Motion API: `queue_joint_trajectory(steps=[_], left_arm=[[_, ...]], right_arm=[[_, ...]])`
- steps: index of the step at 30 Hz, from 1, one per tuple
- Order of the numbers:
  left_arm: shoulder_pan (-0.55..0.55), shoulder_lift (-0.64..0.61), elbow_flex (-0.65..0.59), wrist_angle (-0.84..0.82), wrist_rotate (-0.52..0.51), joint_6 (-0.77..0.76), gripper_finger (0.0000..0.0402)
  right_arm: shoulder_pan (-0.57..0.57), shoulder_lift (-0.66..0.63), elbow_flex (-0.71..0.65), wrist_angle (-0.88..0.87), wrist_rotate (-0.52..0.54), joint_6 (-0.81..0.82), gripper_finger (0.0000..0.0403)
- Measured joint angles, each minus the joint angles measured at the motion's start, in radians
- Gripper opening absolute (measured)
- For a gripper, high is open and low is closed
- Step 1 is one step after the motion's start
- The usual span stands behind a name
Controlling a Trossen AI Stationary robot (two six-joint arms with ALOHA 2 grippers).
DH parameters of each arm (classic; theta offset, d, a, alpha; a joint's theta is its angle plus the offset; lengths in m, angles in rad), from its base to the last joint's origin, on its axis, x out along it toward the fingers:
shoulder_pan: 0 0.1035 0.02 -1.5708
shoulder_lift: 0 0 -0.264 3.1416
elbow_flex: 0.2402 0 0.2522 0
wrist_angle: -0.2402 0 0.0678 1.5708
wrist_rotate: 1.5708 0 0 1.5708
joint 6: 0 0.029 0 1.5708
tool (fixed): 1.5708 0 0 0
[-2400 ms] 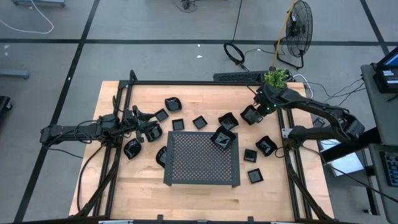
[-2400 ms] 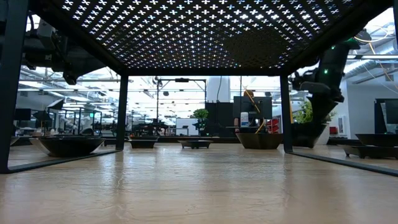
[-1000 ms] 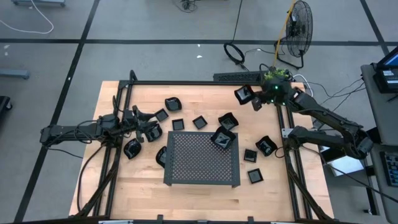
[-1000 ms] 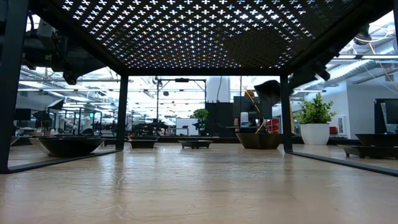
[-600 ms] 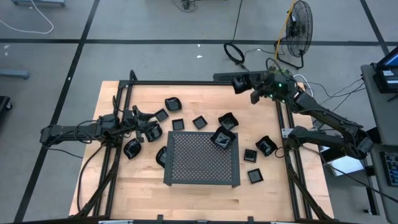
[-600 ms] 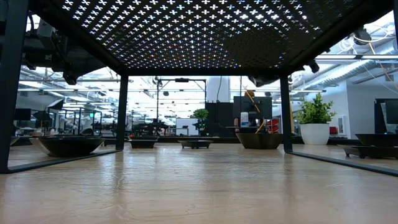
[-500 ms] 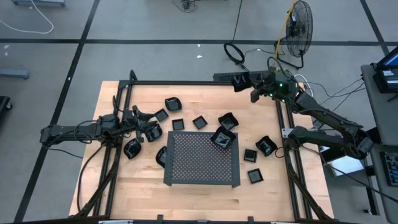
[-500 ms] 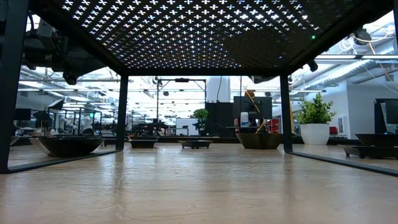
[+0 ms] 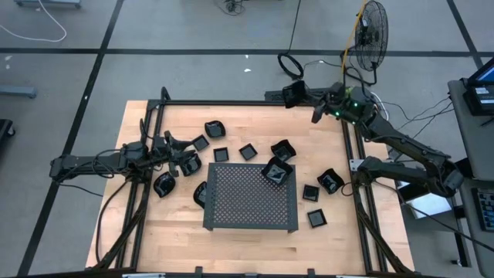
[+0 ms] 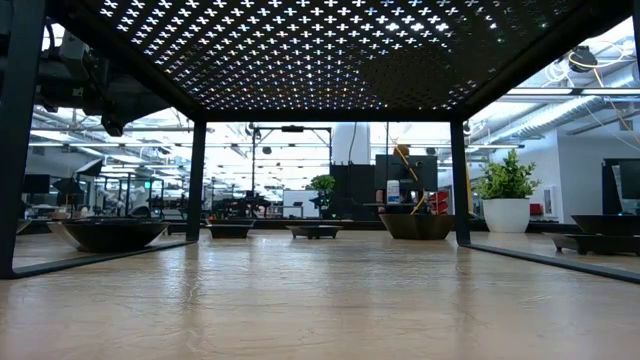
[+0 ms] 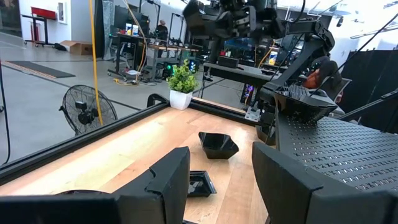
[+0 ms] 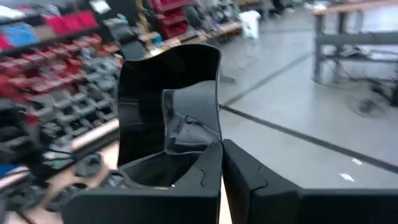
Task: Pick & Place Mini shaped plates
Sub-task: Stack the black distorted square plate on top of the black distorted square plate on the shelf
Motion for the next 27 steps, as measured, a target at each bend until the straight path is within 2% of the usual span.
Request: queue_joint_trajectory(steps=[9, 15, 19, 27], left_arm=[[0.000, 0.000, 0.000, 0.000, 0.000, 0.000, 0.0177], [0.000, 0.000, 0.000, 0.000, 0.000, 0.000, 0.0177], [0.000, 0.000, 0.000, 0.000, 0.000, 0.000, 0.0177], [0.000, 0.000, 0.000, 0.000, 0.000, 0.000, 0.0177]], right_arm=[[0.083, 0.000, 0.000, 0.128, -0.060, 0.029, 0.0000], [0.149, 0.000, 0.000, 0.223, -0.200, 0.071, 0.0000], [0.210, 0.000, 0.000, 0.279, -0.254, 0.096, 0.0000], [0.352, 0.000, 0.000, 0.339, -0.287, 0.101, 0.0000]])
